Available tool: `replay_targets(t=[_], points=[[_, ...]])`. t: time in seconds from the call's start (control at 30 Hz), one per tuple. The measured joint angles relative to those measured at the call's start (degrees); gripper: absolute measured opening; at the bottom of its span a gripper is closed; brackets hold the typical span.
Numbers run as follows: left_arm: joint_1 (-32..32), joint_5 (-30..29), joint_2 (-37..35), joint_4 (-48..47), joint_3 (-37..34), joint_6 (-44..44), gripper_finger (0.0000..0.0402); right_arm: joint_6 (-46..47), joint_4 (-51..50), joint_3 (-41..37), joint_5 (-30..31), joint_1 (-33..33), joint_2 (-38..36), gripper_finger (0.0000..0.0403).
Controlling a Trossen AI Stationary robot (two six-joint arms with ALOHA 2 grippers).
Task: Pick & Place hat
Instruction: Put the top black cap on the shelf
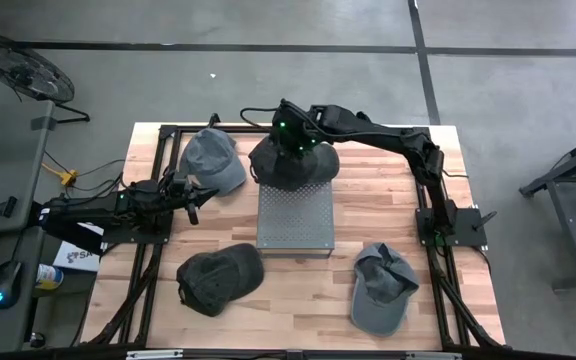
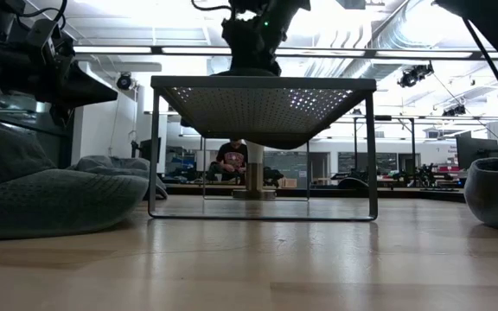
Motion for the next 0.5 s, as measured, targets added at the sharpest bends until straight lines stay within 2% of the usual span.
replay_targets(t=[0.33,0.5], points=[[-0.01,0.16,0.01,0.0,0.0,-0.02,0.0001,0.42,-0.16,0.04,-1.33,0.02,1.38,0.0258],[0.0,0.18,0.01,0.0,-0.01,-0.01,0.0001,1.78,-1.22,0.02,-1.35,0.15,2.59,0.025]])
